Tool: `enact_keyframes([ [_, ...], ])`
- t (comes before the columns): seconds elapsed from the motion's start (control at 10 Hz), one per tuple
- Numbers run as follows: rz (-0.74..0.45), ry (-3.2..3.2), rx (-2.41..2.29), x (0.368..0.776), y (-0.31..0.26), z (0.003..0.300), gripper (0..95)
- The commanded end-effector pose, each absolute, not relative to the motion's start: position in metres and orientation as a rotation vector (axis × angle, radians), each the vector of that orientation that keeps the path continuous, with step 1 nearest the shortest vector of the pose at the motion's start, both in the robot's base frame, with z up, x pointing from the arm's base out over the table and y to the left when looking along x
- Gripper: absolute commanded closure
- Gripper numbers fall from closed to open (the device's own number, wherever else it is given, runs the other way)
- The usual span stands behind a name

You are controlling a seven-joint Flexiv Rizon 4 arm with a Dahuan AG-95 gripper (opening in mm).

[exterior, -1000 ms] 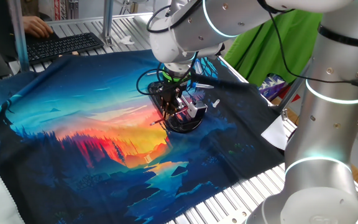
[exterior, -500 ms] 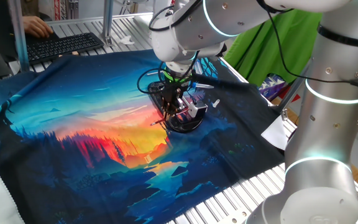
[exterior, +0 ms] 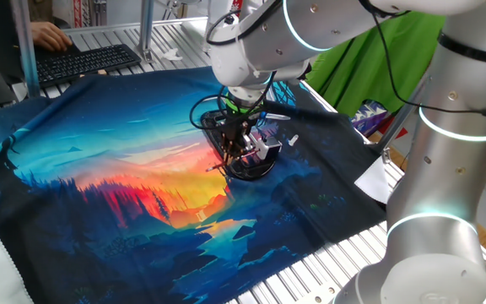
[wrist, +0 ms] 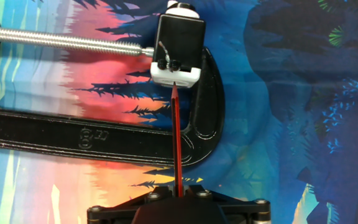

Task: Insert the pencil into the pencil sharpener

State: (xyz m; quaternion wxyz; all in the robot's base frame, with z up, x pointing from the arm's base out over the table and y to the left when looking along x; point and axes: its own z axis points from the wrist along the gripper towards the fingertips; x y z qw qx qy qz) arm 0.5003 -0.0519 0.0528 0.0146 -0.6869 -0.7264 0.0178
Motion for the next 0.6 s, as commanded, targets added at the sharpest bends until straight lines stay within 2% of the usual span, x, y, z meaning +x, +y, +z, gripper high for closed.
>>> enact_keyframes([
  [0.1,0.047,-2.254,-2.136,0.5027,-0.0544,0.0494,95.0],
  [0.6,0.038,-2.226,-2.165,0.504,-0.0631,0.0519,95.0],
])
